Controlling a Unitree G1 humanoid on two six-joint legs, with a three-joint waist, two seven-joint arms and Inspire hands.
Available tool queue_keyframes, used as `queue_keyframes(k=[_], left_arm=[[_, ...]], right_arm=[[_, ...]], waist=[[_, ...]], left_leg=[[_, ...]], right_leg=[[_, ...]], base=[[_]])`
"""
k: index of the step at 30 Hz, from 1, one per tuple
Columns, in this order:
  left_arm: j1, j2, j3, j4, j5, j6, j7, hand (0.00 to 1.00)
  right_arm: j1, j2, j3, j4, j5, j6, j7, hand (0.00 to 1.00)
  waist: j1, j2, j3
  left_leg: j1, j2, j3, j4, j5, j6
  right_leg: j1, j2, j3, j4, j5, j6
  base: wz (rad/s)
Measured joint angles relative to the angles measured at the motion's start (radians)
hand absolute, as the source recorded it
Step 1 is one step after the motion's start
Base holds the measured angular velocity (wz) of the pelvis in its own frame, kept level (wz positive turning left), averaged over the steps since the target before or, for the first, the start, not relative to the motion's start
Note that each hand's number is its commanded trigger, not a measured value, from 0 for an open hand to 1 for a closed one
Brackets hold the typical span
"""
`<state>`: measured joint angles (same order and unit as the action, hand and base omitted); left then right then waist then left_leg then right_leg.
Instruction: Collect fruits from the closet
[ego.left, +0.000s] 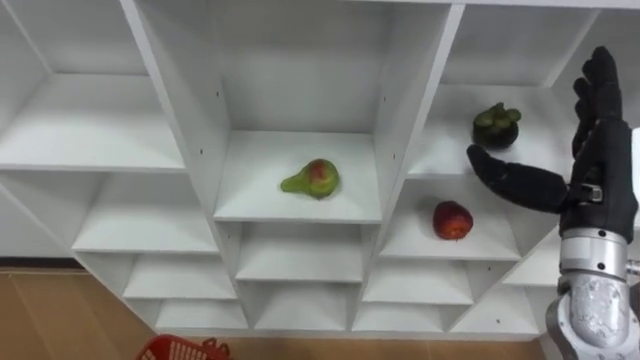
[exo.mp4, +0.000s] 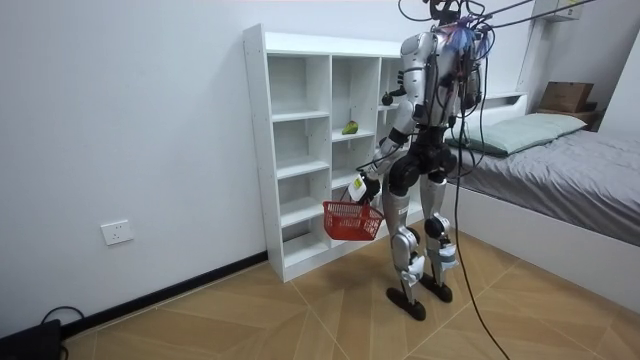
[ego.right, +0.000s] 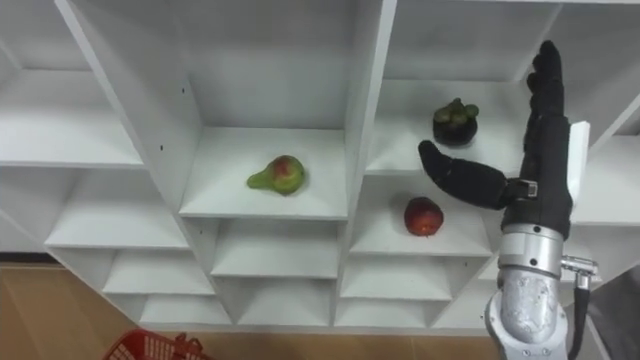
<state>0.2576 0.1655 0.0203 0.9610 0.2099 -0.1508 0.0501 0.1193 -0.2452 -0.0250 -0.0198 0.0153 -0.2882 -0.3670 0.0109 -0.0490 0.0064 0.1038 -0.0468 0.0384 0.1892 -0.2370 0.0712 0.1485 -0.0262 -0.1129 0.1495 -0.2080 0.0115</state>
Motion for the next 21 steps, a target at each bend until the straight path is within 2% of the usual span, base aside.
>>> queue_keyframes(k=[2,5,9,14,16,21], left_arm=[[0.000,0.008,0.000,-0.003,0.001,0.001,0.000,1.00],[0.001,0.009,-0.002,-0.022,0.002,0.007,0.000,1.00],[-0.003,0.009,-0.002,-0.037,0.044,0.036,0.002,1.00],[-0.003,0.009,-0.001,-0.041,0.054,0.044,0.006,1.00],[0.000,0.009,-0.001,-0.055,0.062,0.057,0.007,1.00],[0.002,0.010,-0.002,-0.060,0.061,0.059,0.018,1.00]], right_arm=[[-0.022,-0.005,0.000,0.031,0.017,0.003,0.000,0.00],[-0.045,-0.019,0.000,0.081,0.057,0.005,-0.001,0.00],[-0.072,-0.026,-0.001,0.118,0.091,0.030,-0.001,0.00],[-0.082,-0.035,-0.001,0.118,0.098,0.034,-0.001,0.00],[-0.093,-0.036,-0.001,0.118,0.098,0.050,-0.001,0.00],[-0.098,-0.036,-0.001,0.139,0.097,0.059,0.000,0.00]], waist=[[0.000,-0.003,0.0029],[0.001,-0.003,0.0032],[0.002,-0.003,0.0024],[0.012,-0.001,-0.0002],[0.013,-0.001,-0.0007],[0.018,-0.004,-0.0044]], left_leg=[[0.004,0.001,0.000,0.000,0.000,0.000],[0.007,0.000,-0.002,0.000,0.000,0.000],[-0.001,-0.001,-0.010,0.000,0.002,0.001],[-0.004,0.000,-0.015,0.001,0.003,0.000],[-0.005,0.000,-0.016,0.002,0.003,-0.001],[-0.004,-0.001,-0.019,0.008,0.003,0.000]], right_leg=[[0.005,0.001,-0.002,0.000,0.000,-0.001],[0.011,-0.001,-0.012,0.001,0.000,0.000],[0.008,-0.002,-0.027,0.001,0.002,-0.001],[0.007,-0.001,-0.031,0.001,0.002,-0.001],[0.007,-0.002,-0.036,0.001,0.002,-0.001],[0.010,-0.003,-0.043,0.001,0.002,-0.001]], base=[[0.02],[0.02],[0.07],[0.03],[0.00],[0.03]])
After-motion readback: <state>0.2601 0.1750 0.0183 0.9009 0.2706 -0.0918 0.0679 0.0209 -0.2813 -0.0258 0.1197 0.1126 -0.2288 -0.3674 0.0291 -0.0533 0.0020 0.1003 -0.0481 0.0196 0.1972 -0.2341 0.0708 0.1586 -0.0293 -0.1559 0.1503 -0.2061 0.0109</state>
